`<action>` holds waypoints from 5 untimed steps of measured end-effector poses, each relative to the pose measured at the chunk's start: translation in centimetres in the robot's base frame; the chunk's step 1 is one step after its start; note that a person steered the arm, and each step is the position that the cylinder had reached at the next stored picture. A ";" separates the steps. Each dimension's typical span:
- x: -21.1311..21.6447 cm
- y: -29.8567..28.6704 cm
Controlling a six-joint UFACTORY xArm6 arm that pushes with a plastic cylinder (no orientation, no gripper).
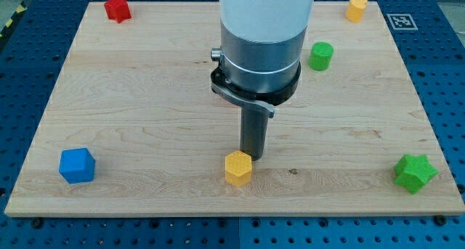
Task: Push red circle to the center left
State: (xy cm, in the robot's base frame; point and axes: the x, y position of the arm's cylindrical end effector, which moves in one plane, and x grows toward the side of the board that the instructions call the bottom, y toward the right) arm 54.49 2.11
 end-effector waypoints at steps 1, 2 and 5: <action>-0.4 0.0; -3.5 -0.1; -7.3 -2.5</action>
State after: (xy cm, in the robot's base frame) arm 47.20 -0.36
